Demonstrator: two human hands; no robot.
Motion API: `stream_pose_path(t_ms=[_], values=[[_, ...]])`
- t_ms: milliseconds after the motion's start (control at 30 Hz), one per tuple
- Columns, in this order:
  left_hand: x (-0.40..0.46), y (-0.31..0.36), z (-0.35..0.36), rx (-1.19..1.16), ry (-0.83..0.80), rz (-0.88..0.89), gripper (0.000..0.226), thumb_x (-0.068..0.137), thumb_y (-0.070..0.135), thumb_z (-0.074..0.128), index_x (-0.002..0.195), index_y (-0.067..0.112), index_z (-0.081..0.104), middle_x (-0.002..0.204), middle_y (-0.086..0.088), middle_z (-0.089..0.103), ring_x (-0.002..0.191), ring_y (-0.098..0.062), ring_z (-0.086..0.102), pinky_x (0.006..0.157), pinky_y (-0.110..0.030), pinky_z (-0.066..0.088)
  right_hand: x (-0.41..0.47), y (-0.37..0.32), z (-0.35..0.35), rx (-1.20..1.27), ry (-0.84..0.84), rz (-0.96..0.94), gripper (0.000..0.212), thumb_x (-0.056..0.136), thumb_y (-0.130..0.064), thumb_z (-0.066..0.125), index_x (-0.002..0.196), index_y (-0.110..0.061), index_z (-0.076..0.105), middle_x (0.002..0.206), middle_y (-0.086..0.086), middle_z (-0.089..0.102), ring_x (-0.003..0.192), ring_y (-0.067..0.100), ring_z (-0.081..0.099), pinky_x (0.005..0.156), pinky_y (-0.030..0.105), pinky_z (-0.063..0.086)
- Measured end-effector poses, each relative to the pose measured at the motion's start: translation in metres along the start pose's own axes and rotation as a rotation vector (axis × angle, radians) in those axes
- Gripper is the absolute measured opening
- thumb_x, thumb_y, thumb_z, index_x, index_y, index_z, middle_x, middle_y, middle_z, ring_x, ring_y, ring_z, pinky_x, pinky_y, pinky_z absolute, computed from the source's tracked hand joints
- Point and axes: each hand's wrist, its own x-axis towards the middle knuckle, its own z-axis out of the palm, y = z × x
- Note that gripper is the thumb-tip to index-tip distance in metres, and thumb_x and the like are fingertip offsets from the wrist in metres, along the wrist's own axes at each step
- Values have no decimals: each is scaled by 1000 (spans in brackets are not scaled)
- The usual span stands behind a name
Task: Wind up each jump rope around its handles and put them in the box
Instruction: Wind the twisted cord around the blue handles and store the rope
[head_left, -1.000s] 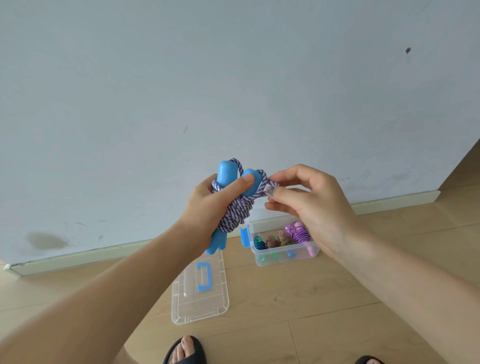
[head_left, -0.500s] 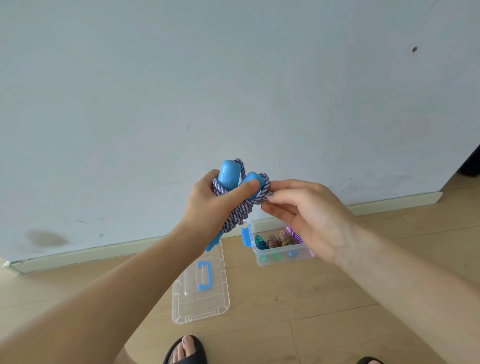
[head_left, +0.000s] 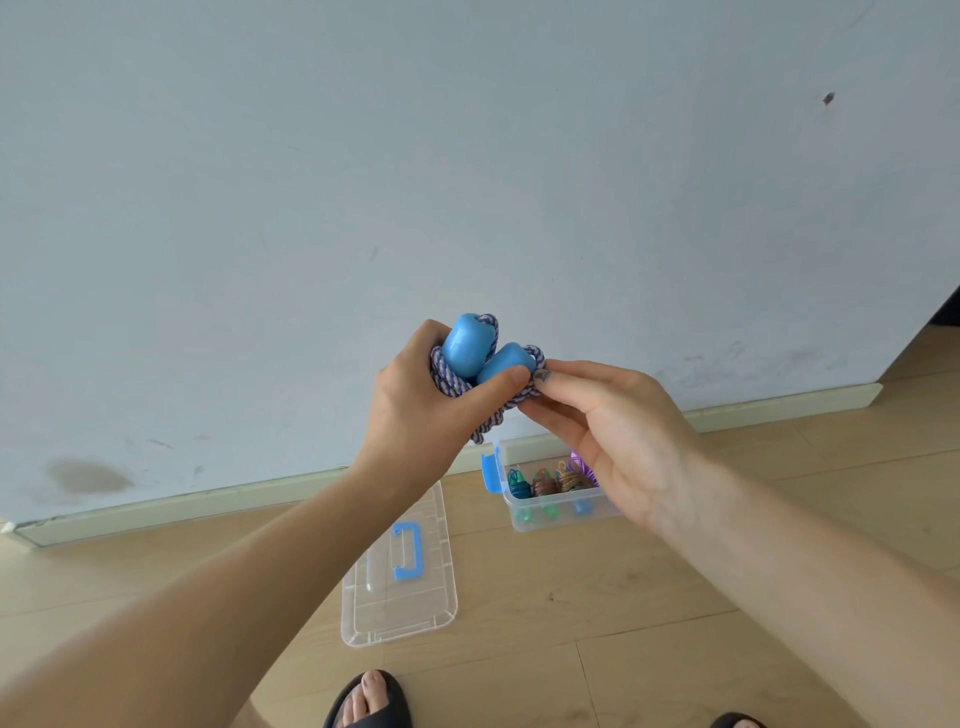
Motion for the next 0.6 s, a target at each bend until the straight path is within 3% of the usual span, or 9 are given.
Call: stream_pose_path(t_ms=[367, 600], values=[[-2, 1, 1, 78, -2, 58, 38, 74, 31, 85, 93, 16, 56, 61, 8, 63, 52, -13, 64, 47, -18, 47, 3, 2, 2, -134, 112, -15, 14, 83, 4, 68, 95, -3, 64, 102, 25, 73, 88, 31, 76, 89, 37, 59], [0, 0, 2, 62, -3, 46, 37, 75, 30, 85, 94, 14, 57, 60, 12, 62, 51, -7, 62, 46, -15, 44, 8, 2, 2, -120, 101, 3, 12, 81, 6, 65, 87, -5, 64, 109, 28, 70, 99, 35, 72, 84, 33, 60]])
